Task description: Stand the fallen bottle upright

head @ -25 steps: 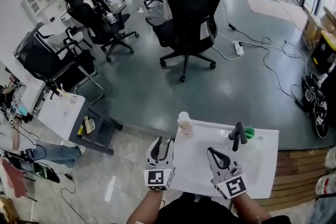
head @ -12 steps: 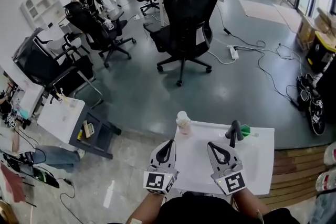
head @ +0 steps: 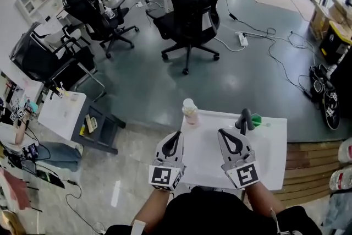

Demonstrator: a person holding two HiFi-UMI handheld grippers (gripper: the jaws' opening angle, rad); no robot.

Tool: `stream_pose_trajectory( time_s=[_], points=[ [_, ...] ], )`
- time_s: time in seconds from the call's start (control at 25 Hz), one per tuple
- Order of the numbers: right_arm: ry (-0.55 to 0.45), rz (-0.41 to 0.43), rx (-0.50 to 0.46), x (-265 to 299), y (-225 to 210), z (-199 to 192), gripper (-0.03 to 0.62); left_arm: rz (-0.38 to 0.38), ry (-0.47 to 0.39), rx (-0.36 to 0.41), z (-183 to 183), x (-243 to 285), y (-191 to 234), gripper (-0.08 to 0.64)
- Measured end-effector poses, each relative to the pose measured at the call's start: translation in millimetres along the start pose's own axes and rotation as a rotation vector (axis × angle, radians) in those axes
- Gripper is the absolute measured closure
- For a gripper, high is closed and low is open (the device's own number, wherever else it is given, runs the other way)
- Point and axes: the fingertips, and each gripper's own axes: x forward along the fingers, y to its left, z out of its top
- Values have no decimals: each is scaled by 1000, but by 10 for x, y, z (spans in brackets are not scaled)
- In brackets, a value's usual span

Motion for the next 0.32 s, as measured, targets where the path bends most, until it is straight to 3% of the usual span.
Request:
stream_pose_trajectory(
  time_s=[0.32],
  points=[
    [9, -9, 12, -11, 23, -34, 581, 6, 4, -4, -21, -49, -6, 541]
  ],
)
